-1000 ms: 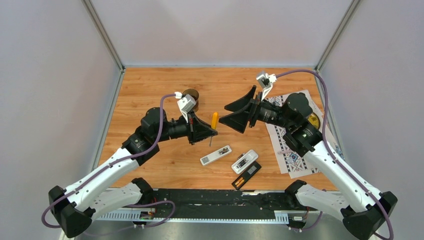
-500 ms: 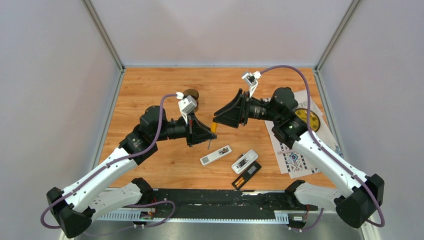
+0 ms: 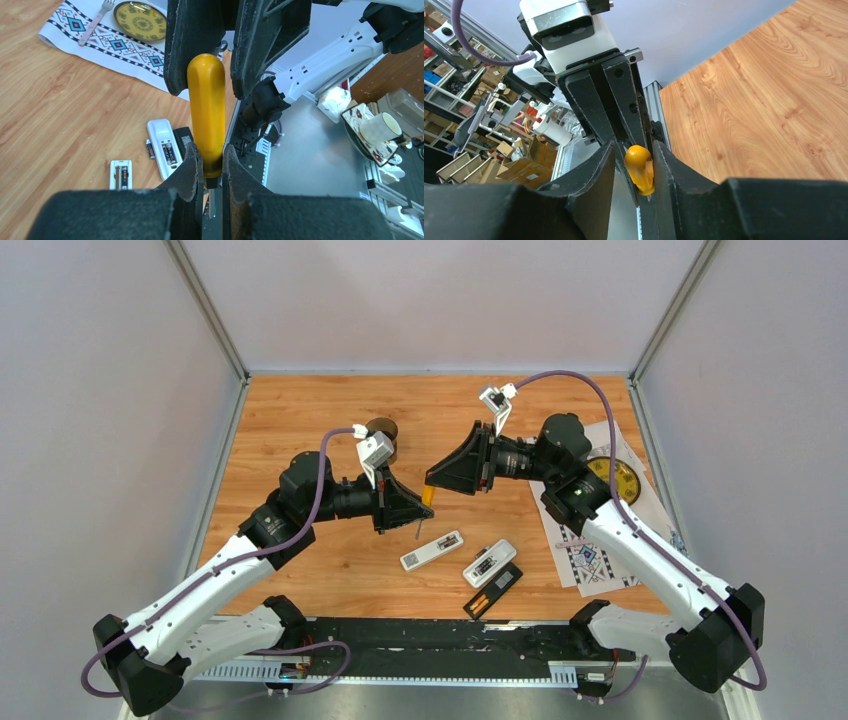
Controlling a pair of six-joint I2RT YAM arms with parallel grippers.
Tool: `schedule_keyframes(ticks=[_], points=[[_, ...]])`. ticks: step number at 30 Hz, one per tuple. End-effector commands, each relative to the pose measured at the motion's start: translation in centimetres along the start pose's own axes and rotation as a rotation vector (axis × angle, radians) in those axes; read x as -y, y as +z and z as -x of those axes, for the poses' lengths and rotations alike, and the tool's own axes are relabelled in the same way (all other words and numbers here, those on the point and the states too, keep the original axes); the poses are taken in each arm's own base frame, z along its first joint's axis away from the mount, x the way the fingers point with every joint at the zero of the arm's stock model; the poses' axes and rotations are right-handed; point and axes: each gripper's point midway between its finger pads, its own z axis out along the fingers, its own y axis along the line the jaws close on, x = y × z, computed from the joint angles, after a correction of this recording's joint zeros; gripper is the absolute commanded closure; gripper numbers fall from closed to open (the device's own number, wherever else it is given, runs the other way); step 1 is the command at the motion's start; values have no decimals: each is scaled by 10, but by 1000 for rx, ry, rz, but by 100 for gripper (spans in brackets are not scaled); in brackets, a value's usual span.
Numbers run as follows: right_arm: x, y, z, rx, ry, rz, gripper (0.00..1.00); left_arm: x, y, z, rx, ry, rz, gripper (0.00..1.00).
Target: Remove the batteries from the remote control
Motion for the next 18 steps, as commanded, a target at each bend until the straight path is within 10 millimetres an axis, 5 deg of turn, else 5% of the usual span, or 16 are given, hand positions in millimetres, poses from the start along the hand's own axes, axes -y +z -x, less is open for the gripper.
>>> schedule_keyframes(ticks=[1, 3, 6, 18], points=[[2, 2, -7, -19, -10, 7, 65, 11, -4, 22, 57, 51, -30, 100], [5, 3, -9, -25, -3, -1, 76, 11, -3, 22, 57, 50, -30, 100], [6, 4, -11, -32, 1, 3, 81, 11, -3, 22, 57, 48, -30, 100], [12, 3, -21, -54, 15, -1, 66, 12, -4, 24, 67, 52, -34, 100]])
